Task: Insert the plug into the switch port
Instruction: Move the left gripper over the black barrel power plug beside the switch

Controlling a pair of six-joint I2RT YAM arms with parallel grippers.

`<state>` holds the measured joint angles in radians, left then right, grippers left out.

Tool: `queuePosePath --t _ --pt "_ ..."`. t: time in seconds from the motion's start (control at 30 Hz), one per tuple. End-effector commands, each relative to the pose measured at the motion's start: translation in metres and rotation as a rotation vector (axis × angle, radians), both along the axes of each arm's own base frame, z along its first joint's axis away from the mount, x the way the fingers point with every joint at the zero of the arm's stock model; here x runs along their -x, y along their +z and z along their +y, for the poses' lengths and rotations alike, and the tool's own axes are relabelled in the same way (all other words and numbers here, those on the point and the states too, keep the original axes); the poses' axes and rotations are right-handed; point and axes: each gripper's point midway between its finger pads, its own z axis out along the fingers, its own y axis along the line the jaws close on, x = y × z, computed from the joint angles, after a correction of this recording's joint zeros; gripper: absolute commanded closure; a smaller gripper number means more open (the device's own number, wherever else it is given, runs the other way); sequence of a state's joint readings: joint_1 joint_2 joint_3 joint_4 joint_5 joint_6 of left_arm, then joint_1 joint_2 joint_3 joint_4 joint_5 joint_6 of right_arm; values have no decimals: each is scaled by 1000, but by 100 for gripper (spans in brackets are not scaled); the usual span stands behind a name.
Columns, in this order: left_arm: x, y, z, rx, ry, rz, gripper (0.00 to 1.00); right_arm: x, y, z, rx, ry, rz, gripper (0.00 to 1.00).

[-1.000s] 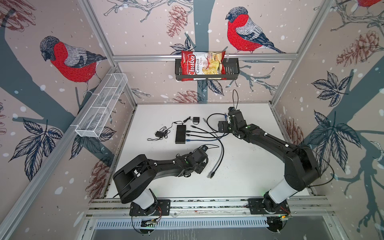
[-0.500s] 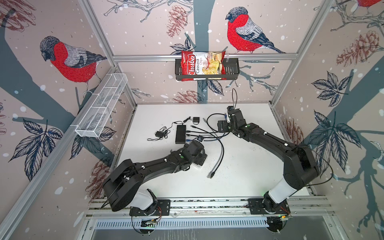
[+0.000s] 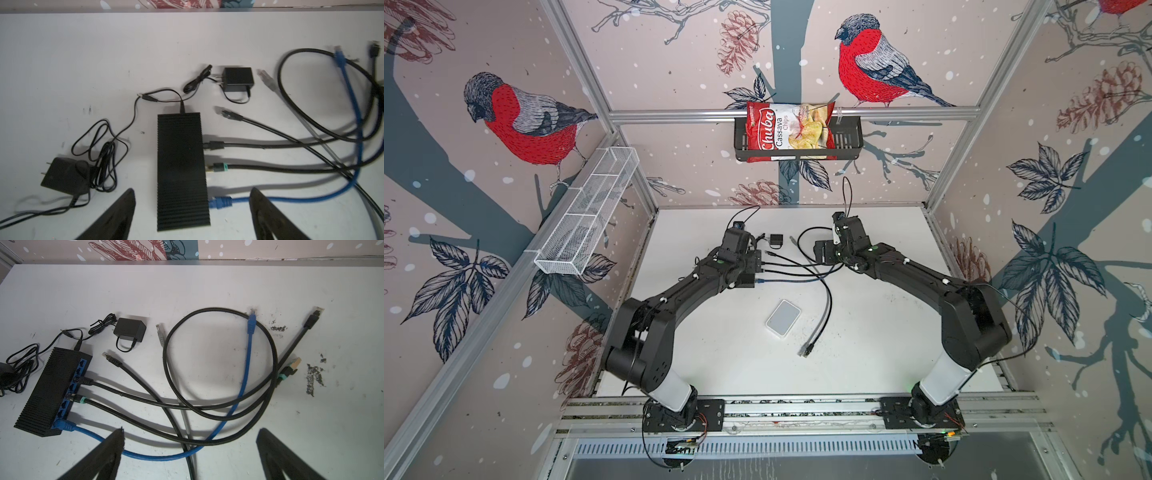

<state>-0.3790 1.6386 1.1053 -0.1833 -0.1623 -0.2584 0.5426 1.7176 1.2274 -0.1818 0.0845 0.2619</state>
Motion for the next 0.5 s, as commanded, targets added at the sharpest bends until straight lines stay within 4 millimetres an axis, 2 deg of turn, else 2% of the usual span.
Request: queuePosePath --t 0.0,0.17,0.47 --pt "-8 -22 15 -62 37 100 17 -3 2 5 -21 4 -7 1" --pt "-38 -38 20 -69 46 166 25 -3 -5 4 -10 0 9 1" --pt "-91 -50 50 -397 47 203 41 -1 -18 5 11 15 29 1"
